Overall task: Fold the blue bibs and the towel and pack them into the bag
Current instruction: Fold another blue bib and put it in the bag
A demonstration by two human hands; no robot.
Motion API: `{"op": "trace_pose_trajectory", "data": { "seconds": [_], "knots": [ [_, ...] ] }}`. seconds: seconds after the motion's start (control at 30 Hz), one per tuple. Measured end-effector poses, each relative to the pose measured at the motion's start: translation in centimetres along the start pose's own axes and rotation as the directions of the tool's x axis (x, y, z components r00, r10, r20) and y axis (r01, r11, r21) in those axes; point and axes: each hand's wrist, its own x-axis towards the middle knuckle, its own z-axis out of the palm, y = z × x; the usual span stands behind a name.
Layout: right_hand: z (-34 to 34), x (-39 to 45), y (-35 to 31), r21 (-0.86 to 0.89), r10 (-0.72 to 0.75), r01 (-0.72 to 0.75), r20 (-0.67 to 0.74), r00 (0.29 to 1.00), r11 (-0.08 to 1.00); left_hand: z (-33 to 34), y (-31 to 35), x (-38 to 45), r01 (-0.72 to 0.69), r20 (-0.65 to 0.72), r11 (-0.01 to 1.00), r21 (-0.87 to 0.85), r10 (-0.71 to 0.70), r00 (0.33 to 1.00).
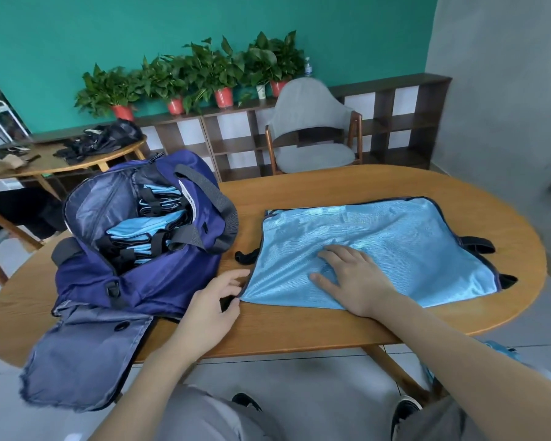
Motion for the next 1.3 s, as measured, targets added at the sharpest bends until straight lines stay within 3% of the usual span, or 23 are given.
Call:
{"op": "trace_pose_trajectory", "data": {
  "seconds": [0.13, 0.23, 0.33, 0.4, 0.43, 0.5, 0.57, 0.63, 0.7, 0.8, 0.9, 1.1, 1.2, 1.23, 1.3],
  "knots": [
    [0.1, 0.1, 0.1, -0.001, -0.001, 0.001, -0.005, 1.000, 1.000, 0.0, 0.5, 0.2, -0.025, -0.041, 0.998, 0.060, 0.027, 0.999],
    [0.1, 0.1, 0.1, -0.008, -0.001, 0.001, -0.006, 1.000, 1.000, 0.8, 0.7, 0.1, 0.000, -0.243, 0.988, 0.153, 0.038, 0.969],
    [0.1, 0.1, 0.0, -0.013, 0.001, -0.001, -0.009, 1.000, 1.000, 2.9, 1.8, -0.2, -0.149, -0.399, 0.930, 0.335, 0.284, 0.872],
    [0.1, 0.2, -0.1, -0.021, -0.002, 0.002, -0.012, 1.000, 1.000, 4.9, 3.7, 0.2, -0.302, -0.321, 0.903, 0.304, 0.396, 0.860],
    [0.1, 0.1, -0.1, -0.024, -0.002, 0.002, -0.012, 1.000, 1.000, 5.8, 4.9, 0.8, -0.325, -0.246, 0.918, 0.226, 0.377, 0.893],
    [0.1, 0.1, -0.3, -0.020, 0.005, -0.005, -0.019, 1.000, 1.000, 7.3, 6.6, 2.4, -0.242, -0.079, 0.963, 0.119, 0.252, 0.964],
    [-0.1, -0.2, -0.4, -0.005, 0.031, -0.031, -0.033, 0.999, 0.999, 8.2, 6.8, 4.5, -0.105, 0.020, 0.965, 0.239, 0.103, 0.994],
    [-0.4, -0.6, 0.2, 0.000, 0.088, -0.088, -0.053, 0.995, 0.996, 8.5, 5.8, 6.0, 0.015, 0.128, 0.885, 0.466, -0.084, 0.988],
    [-1.1, -1.4, 2.4, -0.025, 0.156, -0.157, -0.034, 0.987, 0.987, 8.2, 4.8, 6.5, 0.026, 0.204, 0.799, 0.601, -0.185, 0.961],
    [-2.9, -3.3, 7.9, -0.066, 0.236, -0.235, 0.004, 0.972, 0.970, 7.9, 4.2, 6.9, -0.030, 0.273, 0.766, 0.642, -0.193, 0.942],
    [-4.4, -5.0, 11.3, -0.105, 0.285, -0.281, 0.024, 0.958, 0.954, 7.7, 4.0, 8.5, -0.057, 0.294, 0.752, 0.657, -0.185, 0.938],
    [-4.1, -4.6, 9.7, -0.048, 0.425, -0.425, -0.006, 0.905, 0.904, 7.7, 3.3, 14.0, -0.178, 0.355, 0.716, 0.675, -0.104, 0.929],
    [-4.7, -3.9, 8.0, 0.039, 0.456, -0.458, 0.052, 0.888, 0.888, 7.1, 3.6, 17.1, -0.166, 0.216, 0.490, 0.856, -0.047, 0.975],
    [-5.2, -3.6, 7.6, 0.063, 0.445, -0.447, 0.051, 0.894, 0.892, 7.2, 4.2, 17.5, -0.131, 0.170, 0.472, 0.872, -0.039, 0.985],
    [-6.8, -3.1, 7.3, 0.083, 0.394, -0.393, 0.006, 0.919, 0.916, 8.3, 5.4, 17.2, -0.051, 0.099, 0.571, 0.819, -0.053, 0.994]
  ]
}}
